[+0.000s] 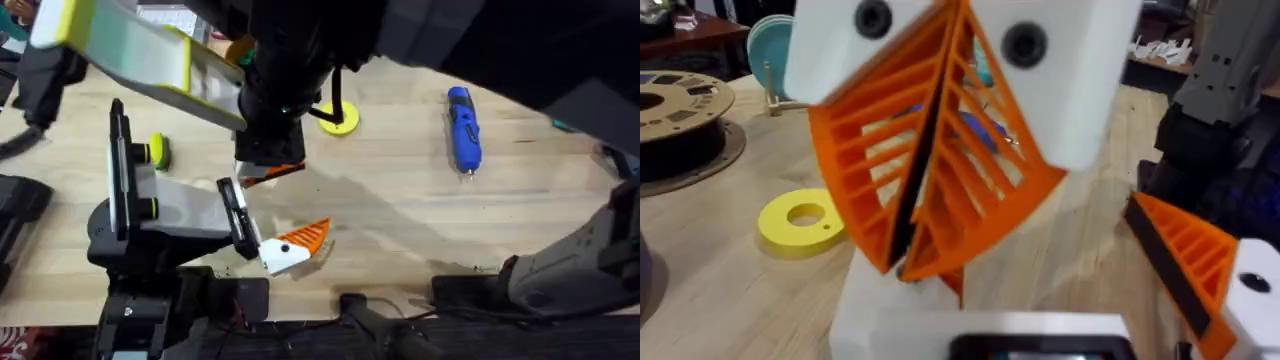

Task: Pick up the gripper from the table and insert it into the empty holder that is missing its gripper. Then pick up a screw, insert it into the mounting hole, and use the screwdriver to tighten it. Finally, clean up the table by picking up the vegetable and placing it into the bucket.

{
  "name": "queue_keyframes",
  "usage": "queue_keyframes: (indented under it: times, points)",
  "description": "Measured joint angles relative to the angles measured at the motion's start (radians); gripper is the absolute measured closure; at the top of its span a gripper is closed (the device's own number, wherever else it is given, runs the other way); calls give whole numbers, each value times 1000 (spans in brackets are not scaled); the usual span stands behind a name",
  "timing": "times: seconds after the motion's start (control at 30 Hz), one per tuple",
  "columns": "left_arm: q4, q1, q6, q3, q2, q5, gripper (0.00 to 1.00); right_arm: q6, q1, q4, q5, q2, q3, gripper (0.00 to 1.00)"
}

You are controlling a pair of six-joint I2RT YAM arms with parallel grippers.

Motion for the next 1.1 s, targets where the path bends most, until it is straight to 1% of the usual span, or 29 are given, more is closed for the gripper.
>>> queue_keyframes:
  times: [0.23, 0.5, 1.07, 1.1]
  points:
    - [0, 0, 0, 0, 0, 0, 15, 0, 0, -2, 0, 0, -8, 995]
    - [-1, 0, -6, 0, 0, 7, 15, 0, 0, 17, 0, 0, -48, 995]
    - [-1, 0, -16, 0, 0, 7, 15, 0, 0, 21, 0, 0, -50, 995]
    - [-1, 0, -16, 0, 0, 7, 15, 5, 0, 21, 0, 0, -50, 960]
